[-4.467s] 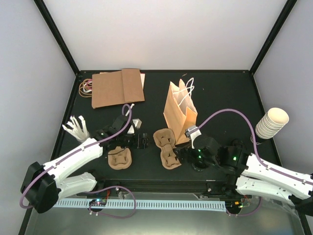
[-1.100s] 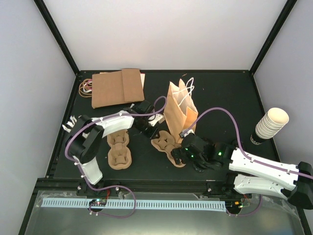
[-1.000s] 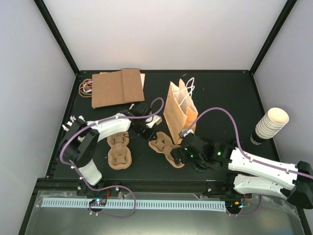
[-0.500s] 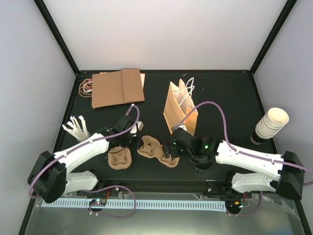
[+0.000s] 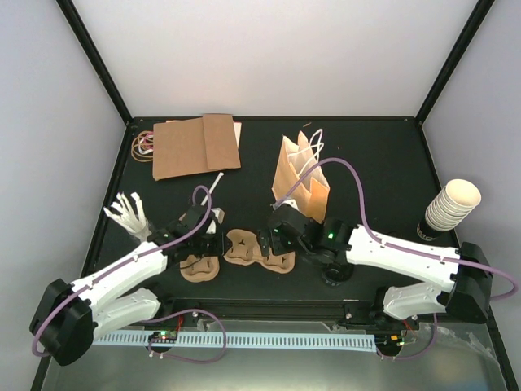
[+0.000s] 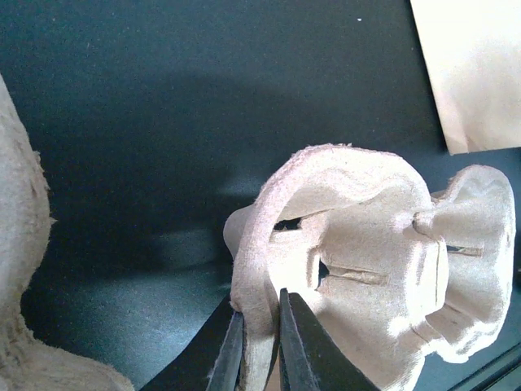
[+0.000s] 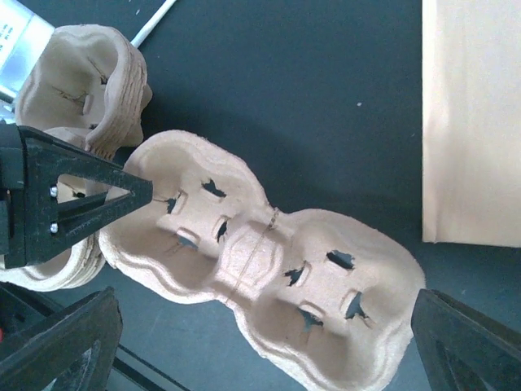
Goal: Pack the takeout coffee
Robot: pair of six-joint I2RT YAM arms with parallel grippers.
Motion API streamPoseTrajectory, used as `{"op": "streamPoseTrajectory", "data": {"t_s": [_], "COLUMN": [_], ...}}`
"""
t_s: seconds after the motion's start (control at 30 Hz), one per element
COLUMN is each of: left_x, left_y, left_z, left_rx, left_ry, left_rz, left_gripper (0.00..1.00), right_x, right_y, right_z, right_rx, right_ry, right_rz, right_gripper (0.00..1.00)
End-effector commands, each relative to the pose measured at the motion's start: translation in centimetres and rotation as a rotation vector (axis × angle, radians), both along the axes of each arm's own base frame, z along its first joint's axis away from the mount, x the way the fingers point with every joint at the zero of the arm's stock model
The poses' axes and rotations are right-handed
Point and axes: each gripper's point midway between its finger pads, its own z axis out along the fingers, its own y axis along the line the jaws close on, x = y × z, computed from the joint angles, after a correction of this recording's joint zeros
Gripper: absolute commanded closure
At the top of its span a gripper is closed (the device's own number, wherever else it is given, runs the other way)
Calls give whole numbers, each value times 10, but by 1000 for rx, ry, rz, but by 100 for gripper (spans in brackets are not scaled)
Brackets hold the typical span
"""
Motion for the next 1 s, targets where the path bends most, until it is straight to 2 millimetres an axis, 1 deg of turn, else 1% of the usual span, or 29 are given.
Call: {"op": "streamPoseTrajectory", "data": {"t_s": [0.0,0.07,0.2,0.3,0.37,0.5,0.6,0.77,0.97], "left_x": [6,5,3,2,1,-3,-6,-9,-10], "left_y": [-7,-8,-7,-6,-4,-3,-5,-9,-14], "left_z": [7,4,2,5,5,4,2,-1,-2], "left_rx": [-75,-93,-133,-162,-165,-178,-202,-209,-197], "left_ry": [-19,-11,-15,-34,-35,-32,-25,-20,-17], "left_rz": [46,62,99,122,134,154,164,165,155], "left_gripper": [87,87,86,86,86,86,86,86,84], "right_x": [7,9,12,15,16,6,1,-3,-5], "right_y": [-10,-13,-14,-7,3,31,44,54,56], "right_z": [16,20,33,43,45,36,21,2,-11], "right_rx": [-75,-107,-152,-155,-137,-56,-16,-13,-32], "right_ry": [-88,-106,-127,-135,-125,-46,15,69,90], "right_rz": [33,50,69,82,97,151,157,155,136], "right_gripper": [0,0,0,0,0,0,0,0,0]}}
